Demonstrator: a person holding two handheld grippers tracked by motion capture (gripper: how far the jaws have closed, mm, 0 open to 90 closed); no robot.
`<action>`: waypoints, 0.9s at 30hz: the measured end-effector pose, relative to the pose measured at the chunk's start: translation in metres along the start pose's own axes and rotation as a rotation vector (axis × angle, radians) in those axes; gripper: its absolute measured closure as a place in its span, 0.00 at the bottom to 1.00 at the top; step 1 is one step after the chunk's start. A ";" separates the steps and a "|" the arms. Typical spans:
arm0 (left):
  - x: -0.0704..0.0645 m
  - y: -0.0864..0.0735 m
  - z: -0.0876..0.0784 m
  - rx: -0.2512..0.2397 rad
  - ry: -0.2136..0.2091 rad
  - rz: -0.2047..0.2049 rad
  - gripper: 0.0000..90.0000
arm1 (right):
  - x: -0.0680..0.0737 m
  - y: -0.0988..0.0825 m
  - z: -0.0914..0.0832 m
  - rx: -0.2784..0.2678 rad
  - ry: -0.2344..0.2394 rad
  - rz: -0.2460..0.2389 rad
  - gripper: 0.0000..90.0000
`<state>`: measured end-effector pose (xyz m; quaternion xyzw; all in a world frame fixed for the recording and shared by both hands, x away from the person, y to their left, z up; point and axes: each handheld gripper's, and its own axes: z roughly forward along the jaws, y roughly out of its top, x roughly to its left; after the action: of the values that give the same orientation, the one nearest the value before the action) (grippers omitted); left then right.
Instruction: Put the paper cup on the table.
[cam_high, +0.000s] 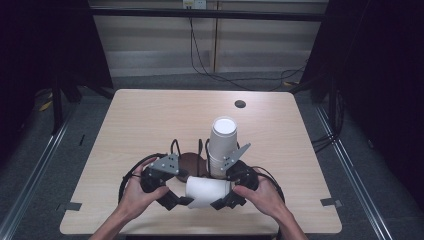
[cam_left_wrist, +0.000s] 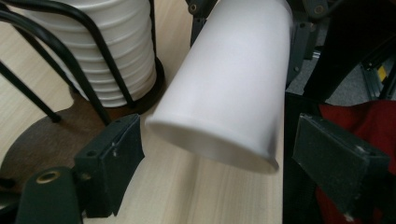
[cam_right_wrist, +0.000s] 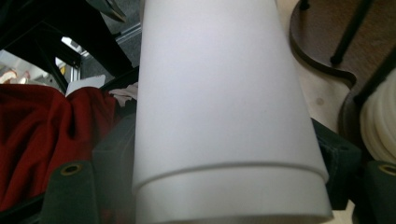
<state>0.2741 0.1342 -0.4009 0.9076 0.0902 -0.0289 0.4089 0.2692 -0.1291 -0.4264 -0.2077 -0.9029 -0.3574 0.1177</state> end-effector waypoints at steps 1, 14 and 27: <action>0.001 -0.002 -0.003 -0.007 0.004 -0.009 0.17 | -0.001 -0.002 -0.002 0.000 -0.005 0.004 0.27; 0.003 -0.024 -0.017 -0.069 0.048 -0.065 0.18 | -0.003 -0.012 -0.014 -0.112 -0.022 0.030 0.27; 0.005 -0.036 -0.013 -0.095 0.038 -0.107 0.18 | -0.002 -0.012 -0.017 -0.237 0.011 0.007 0.27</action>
<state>0.2720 0.1676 -0.4192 0.8814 0.1475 -0.0294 0.4478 0.2668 -0.1489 -0.4221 -0.2212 -0.8529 -0.4625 0.0983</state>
